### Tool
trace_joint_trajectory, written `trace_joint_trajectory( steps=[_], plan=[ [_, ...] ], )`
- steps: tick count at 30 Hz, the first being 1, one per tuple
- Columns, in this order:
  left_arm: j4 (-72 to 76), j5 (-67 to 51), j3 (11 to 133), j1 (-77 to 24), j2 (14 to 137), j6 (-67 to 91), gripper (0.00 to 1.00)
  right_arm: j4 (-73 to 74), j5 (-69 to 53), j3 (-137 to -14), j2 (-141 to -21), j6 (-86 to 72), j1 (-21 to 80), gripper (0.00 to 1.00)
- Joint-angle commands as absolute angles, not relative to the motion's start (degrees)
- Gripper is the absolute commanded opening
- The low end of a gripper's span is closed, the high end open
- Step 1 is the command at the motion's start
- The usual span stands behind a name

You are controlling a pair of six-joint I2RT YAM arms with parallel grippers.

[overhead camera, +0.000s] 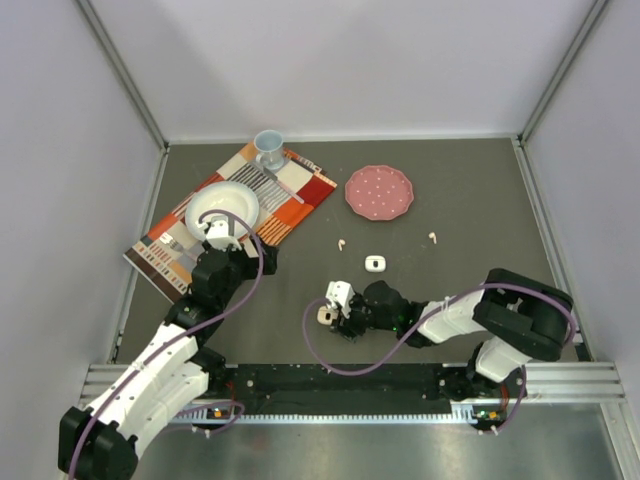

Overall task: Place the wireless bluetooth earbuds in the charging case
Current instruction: Move the charging case to the center of the board, then pick up the charging case from the center of the board.

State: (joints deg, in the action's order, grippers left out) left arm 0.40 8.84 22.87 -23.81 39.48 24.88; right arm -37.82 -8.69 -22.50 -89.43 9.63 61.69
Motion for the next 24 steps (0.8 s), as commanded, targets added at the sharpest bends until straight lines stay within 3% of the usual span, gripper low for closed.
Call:
trace_joint_trajectory(
  steps=[1,24],
  plan=[
    [3.4,9.2,22.3,-23.5,39.1,23.9,0.99,-34.7,-6.7,-22.8,-91.4,12.2,61.2,0.6],
    [4.2,8.6,22.8,-23.3,41.1,23.3,0.99,-28.0,-11.1,-24.8,-91.8,14.7,60.6,0.51]
  ],
)
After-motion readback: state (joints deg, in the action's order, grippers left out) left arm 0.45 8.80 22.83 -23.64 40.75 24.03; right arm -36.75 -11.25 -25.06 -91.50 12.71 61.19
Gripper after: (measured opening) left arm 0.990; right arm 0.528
